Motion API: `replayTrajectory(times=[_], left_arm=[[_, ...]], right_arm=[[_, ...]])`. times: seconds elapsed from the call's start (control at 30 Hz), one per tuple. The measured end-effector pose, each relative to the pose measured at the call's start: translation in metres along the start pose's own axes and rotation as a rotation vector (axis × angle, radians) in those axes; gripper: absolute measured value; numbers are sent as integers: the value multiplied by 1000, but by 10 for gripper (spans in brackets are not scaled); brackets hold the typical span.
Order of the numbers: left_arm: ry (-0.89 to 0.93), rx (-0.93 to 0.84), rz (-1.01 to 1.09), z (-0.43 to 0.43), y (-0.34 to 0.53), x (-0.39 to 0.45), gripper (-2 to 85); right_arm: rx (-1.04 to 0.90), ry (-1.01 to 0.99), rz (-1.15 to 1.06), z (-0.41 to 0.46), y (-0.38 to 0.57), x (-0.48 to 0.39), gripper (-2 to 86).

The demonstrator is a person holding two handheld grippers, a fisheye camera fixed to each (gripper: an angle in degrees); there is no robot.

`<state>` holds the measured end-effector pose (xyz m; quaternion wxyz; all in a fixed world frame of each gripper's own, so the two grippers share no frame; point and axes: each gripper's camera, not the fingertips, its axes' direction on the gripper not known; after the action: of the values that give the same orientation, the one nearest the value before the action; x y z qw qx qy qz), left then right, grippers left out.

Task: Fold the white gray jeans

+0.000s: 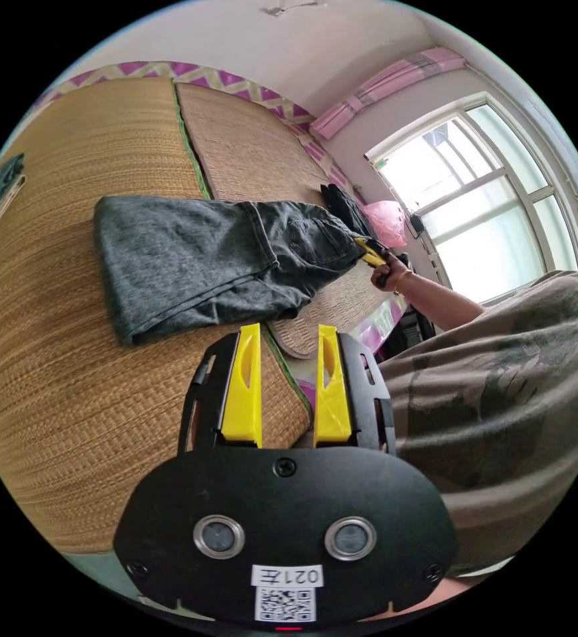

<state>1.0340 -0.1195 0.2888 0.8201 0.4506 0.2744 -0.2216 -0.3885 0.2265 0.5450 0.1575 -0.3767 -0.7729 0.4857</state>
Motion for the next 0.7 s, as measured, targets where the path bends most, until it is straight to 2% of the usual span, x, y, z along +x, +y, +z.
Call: replayTrajectory(times=[0.17, 0.2, 0.27, 0.37, 0.5, 0.57, 0.63, 0.7], left_arm=[[42, 57, -37, -31, 32, -38, 108], [44, 65, -39, -37, 40, -48, 107], [54, 74, -49, -46, 50, -63, 107], [53, 90, -63, -62, 67, -85, 106], [30, 90, -78, -82, 91, -108, 106], [27, 85, -88, -88, 101, -118, 106], [23, 72, -98, -95, 111, -130, 106], [11, 67, -92, -101, 116, -137, 105]], right_arm=[[-45, 217, -574, 33, 56, -258, 86], [-54, 231, -637, 43, 68, -286, 86], [-117, 309, -897, 95, 129, -386, 87], [-198, 411, -1192, 181, 222, -470, 88], [-358, 491, -1412, 299, 319, -501, 93], [-560, 620, -1487, 385, 362, -481, 97], [-700, 616, -1405, 420, 366, -469, 103], [-662, 594, -1374, 417, 360, -482, 108]])
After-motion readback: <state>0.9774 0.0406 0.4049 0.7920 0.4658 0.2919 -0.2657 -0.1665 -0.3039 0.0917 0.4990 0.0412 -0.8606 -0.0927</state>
